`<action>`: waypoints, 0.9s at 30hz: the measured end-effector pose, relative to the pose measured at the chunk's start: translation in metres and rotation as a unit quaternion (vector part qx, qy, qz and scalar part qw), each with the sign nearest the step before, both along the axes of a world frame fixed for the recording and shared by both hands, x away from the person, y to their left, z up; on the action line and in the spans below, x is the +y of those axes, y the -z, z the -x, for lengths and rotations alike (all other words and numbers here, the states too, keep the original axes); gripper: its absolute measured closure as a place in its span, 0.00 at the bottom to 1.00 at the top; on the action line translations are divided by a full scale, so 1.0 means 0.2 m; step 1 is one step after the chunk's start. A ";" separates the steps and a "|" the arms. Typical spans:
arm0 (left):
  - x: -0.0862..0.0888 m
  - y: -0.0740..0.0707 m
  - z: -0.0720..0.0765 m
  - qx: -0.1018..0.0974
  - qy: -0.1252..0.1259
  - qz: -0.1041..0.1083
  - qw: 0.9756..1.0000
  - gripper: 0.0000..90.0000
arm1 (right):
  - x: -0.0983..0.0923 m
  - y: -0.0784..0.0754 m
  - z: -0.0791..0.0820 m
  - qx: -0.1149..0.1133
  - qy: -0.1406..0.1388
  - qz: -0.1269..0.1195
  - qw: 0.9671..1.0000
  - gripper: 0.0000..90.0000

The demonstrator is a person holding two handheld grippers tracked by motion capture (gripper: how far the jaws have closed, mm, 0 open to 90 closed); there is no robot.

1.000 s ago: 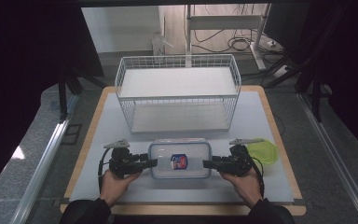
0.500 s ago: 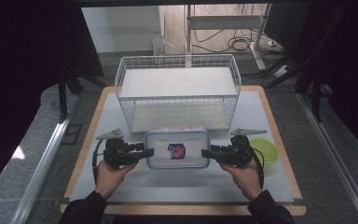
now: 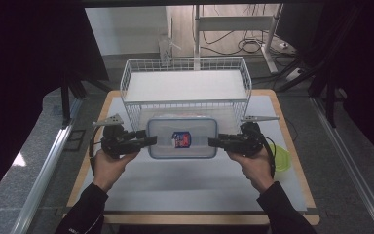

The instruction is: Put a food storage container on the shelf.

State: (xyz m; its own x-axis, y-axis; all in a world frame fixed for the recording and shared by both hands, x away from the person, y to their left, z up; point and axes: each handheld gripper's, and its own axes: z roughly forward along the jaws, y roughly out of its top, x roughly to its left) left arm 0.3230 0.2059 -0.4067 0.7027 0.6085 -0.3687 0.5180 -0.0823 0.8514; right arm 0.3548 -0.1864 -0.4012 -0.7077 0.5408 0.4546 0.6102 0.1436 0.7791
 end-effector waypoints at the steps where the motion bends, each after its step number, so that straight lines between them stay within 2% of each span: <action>1: 0.00 -0.02 -0.01 -0.002 0.000 0.000 1.000 0.55 | 0.00 -0.01 -0.01 -0.003 0.000 -0.002 1.000 0.58; 2: 0.00 -0.02 -0.01 -0.002 0.000 0.000 1.000 0.55 | 0.00 -0.03 -0.02 -0.005 0.000 -0.004 1.000 0.58; 4: 0.00 -0.05 -0.02 -0.006 -0.002 0.001 1.000 0.55 | 0.00 -0.04 -0.02 -0.007 0.001 -0.005 1.000 0.58; 8: 0.01 -0.14 -0.06 -0.016 -0.005 0.002 1.000 0.55 | 0.01 -0.12 -0.06 -0.017 0.001 -0.008 1.000 0.58; 9: 0.01 -0.14 -0.06 -0.016 -0.005 0.002 1.000 0.55 | 0.01 -0.12 -0.06 -0.017 0.001 -0.008 1.000 0.58; 10: 0.01 -0.18 -0.08 -0.019 -0.007 0.002 1.000 0.55 | 0.01 -0.15 -0.08 -0.019 0.001 -0.013 1.000 0.58; 13: 0.02 -0.21 -0.09 -0.019 -0.009 0.004 1.000 0.55 | 0.02 -0.19 -0.10 -0.021 0.001 -0.015 1.000 0.58; 15: 0.03 -0.25 -0.13 -0.020 -0.009 0.011 1.000 0.55 | 0.02 -0.25 -0.13 -0.030 0.005 -0.015 0.999 0.58; 16: 0.03 -0.25 -0.13 -0.020 -0.009 0.011 1.000 0.55 | 0.02 -0.25 -0.13 -0.030 0.005 -0.015 0.999 0.58; 17: 0.03 -0.28 -0.16 -0.022 -0.008 0.014 1.000 0.55 | 0.03 -0.29 -0.15 -0.038 0.007 -0.013 0.999 0.58; 20: 0.04 -0.32 -0.20 -0.026 -0.008 0.022 0.999 0.55 | 0.05 -0.36 -0.19 -0.051 0.011 -0.010 0.999 0.58; 27: 0.06 -0.40 -0.28 -0.029 -0.009 0.027 0.999 0.55 | 0.07 -0.47 -0.28 -0.059 0.014 -0.010 0.998 0.58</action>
